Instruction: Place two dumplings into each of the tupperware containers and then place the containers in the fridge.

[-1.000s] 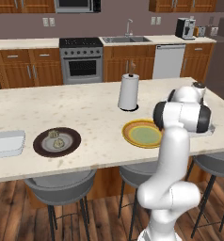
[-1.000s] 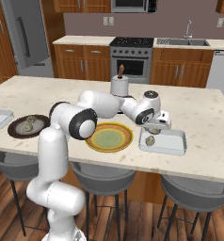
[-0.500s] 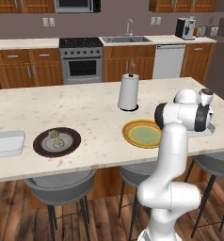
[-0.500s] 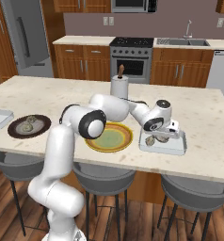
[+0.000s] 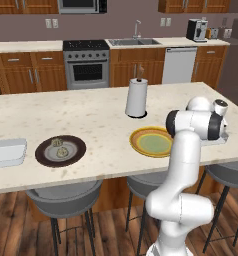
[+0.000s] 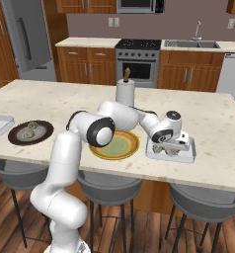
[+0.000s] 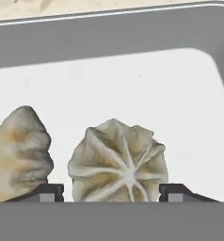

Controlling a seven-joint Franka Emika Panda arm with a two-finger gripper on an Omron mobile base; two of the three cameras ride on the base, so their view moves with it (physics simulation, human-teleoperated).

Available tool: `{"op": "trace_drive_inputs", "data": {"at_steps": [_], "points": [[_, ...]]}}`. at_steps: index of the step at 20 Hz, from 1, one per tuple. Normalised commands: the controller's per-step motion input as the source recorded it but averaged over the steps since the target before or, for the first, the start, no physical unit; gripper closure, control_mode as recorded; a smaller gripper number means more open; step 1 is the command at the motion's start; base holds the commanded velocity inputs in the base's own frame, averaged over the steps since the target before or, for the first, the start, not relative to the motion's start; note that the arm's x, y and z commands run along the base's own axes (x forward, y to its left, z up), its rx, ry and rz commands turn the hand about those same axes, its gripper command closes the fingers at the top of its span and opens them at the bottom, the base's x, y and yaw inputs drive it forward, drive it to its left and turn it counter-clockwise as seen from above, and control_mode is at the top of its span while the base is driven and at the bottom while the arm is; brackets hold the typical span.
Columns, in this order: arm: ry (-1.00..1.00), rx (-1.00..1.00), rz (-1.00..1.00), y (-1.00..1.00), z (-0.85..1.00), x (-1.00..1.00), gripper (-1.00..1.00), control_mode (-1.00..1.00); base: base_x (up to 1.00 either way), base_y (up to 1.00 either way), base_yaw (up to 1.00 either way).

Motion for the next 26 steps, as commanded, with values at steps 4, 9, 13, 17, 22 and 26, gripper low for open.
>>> {"op": "trace_drive_inputs", "data": {"at_steps": [4,9,13,17,22,26], "points": [[0.0,0.0,0.0,0.0,0.25,0.0,-1.0,-1.0,0.0,0.0,0.0],[0.0,0.0,0.0,0.41,0.4,-0.04,-1.0,-1.0,0.0,0.0,0.0],[0.02,0.0,0.0,0.8,0.03,-0.27,-1.0,-1.0,0.0,0.0,0.0],[0.0,0.0,0.02,0.94,0.0,-0.03,-1.0,-1.0,0.0,0.0,0.0],[0.0,0.0,0.05,0.7,-0.01,0.01,-1.0,-1.0,0.0,0.0,0.0],[0.0,0.0,0.0,0.0,-0.14,0.37,-1.0,-1.0,0.0,0.0,0.0]]}}
